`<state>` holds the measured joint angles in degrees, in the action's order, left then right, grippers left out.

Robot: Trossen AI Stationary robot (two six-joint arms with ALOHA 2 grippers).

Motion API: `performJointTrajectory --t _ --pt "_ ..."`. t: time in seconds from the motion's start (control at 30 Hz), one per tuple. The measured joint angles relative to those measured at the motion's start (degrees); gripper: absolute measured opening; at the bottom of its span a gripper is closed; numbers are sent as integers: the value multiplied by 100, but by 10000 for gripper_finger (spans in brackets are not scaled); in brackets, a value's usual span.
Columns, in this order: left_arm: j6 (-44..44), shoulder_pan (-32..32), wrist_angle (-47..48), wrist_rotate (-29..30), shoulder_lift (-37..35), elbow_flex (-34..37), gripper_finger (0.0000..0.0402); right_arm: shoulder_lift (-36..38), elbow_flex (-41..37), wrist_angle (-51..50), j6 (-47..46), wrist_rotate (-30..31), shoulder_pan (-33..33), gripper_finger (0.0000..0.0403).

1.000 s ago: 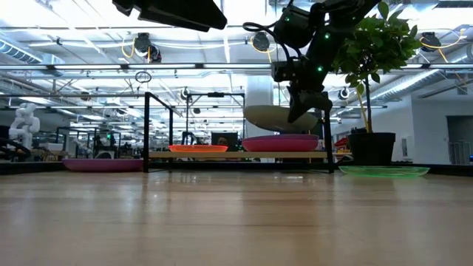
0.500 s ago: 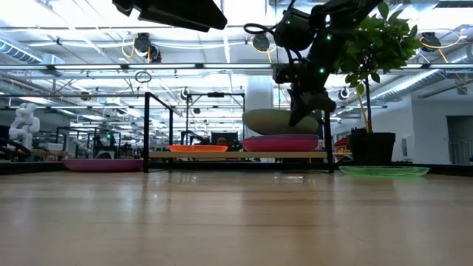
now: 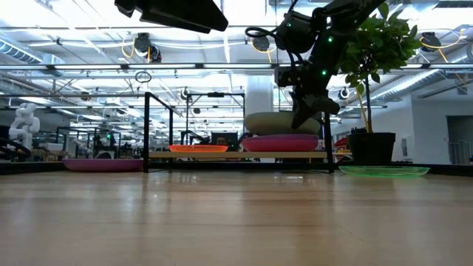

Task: Place and stack plates onto a shelf
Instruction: Stack the large blue plate on top of the violet plate on the shelf, then stack the top small green plate on top of the orange plate

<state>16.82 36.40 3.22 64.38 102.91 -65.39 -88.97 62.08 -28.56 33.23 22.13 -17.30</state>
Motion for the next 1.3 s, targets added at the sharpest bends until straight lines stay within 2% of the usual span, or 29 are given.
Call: performJointTrajectory --t 0.33,0.7,0.93,1.1,1.3 --pt "-11 0 0 -2 0 0 216 0 0 92 2 17 0 65" --pt "12 0 31 -2 0 0 216 19 0 157 8 168 155 88" --pt "202 0 193 -4 0 2 216 325 0 222 -165 193 310 113" --pt "354 -13 266 -252 0 4 216 694 0 103 -478 190 521 130" --pt "472 -11 280 -463 0 2 216 1173 0 -896 -1502 178 1015 134"
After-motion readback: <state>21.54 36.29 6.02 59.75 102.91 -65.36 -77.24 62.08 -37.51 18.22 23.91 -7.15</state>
